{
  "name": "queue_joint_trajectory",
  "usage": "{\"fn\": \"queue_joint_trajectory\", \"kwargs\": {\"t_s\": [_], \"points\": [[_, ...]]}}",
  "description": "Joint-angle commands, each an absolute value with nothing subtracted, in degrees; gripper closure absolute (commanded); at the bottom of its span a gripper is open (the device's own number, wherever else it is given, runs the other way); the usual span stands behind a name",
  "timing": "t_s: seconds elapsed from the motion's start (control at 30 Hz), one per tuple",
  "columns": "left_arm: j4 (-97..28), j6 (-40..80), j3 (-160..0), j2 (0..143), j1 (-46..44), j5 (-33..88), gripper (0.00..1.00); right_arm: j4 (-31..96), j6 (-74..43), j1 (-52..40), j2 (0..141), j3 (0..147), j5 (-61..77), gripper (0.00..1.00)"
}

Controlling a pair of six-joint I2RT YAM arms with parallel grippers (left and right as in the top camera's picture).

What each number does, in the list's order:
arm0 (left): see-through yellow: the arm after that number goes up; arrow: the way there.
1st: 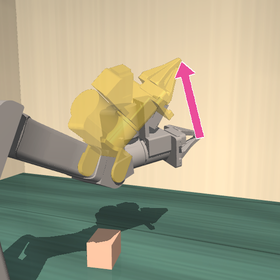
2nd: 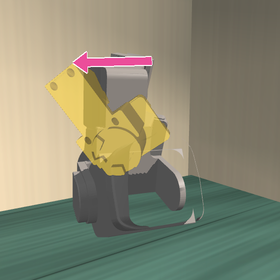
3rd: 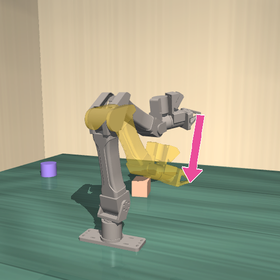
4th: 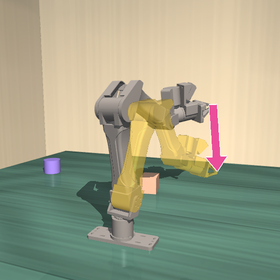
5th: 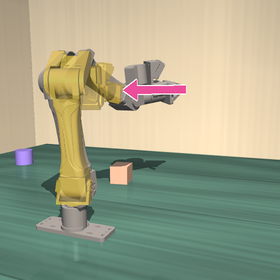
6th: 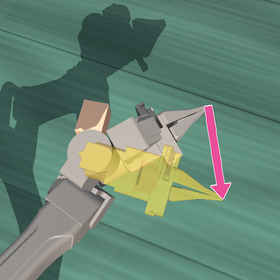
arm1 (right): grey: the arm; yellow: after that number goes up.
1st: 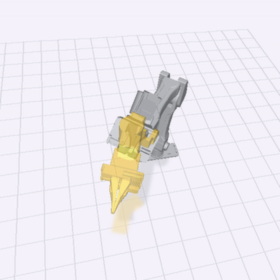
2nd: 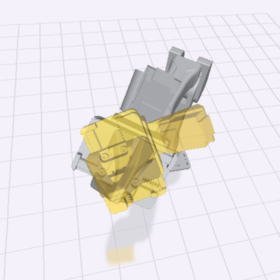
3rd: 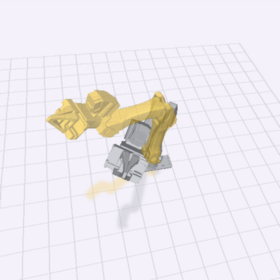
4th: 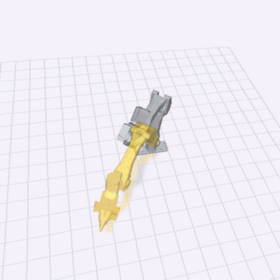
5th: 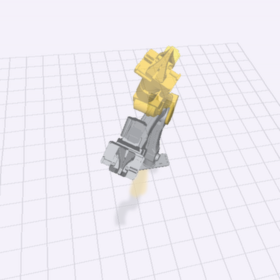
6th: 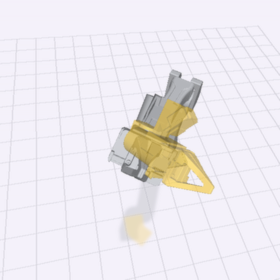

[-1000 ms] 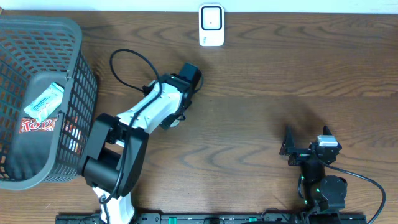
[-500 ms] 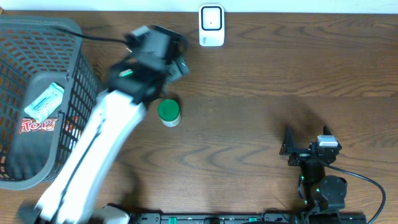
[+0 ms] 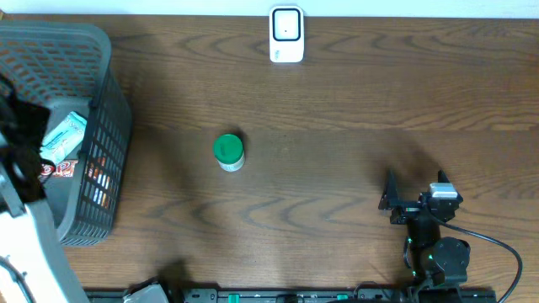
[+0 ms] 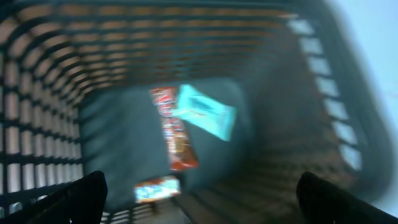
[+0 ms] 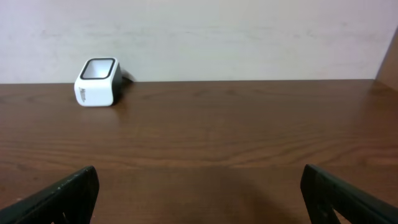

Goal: Scan the item barcode
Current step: 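Grasp the orange tissue pack in the basket with the left gripper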

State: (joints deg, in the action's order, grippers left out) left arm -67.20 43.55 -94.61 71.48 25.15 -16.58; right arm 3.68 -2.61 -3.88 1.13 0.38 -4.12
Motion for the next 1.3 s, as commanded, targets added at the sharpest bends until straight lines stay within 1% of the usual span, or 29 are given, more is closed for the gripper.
{"fn": "queue_joint_trajectory", "kwargs": {"t_s": [0.0,0.13,0.27,0.4,0.67,1.27], "points": [[-67.7,46.2,-91.3,76.0,29.9,-11.6,0.02,3.9,-3.4,-4.1,1.1,0.3,-4.2,0.01],[-67.7,46.2,-88.5,82.1,31.8,-3.6,0.02,3.9,-3.4,-4.1,1.1,0.3,-4.2,0.01],[-67.7,46.3,-87.2,89.3,31.8,-0.2,0.02,3.9,-3.4,-4.1,1.1,0.3,-4.2,0.01],[-68.3,48.7,-86.2,95.2,31.8,0.5,0.02,3.9,-3.4,-4.1,1.1,0.3,-4.2,0.01],[-68.1,49.0,-84.2,103.6,31.8,0.7,0.02,3.9,-3.4,-4.1,1.1,0.3,-4.2,0.01],[-55.9,49.0,-67.7,104.9,31.8,1.1,0.02,3.9,-3.4,-4.1,1.1,0.3,-4.2,0.01]]}}
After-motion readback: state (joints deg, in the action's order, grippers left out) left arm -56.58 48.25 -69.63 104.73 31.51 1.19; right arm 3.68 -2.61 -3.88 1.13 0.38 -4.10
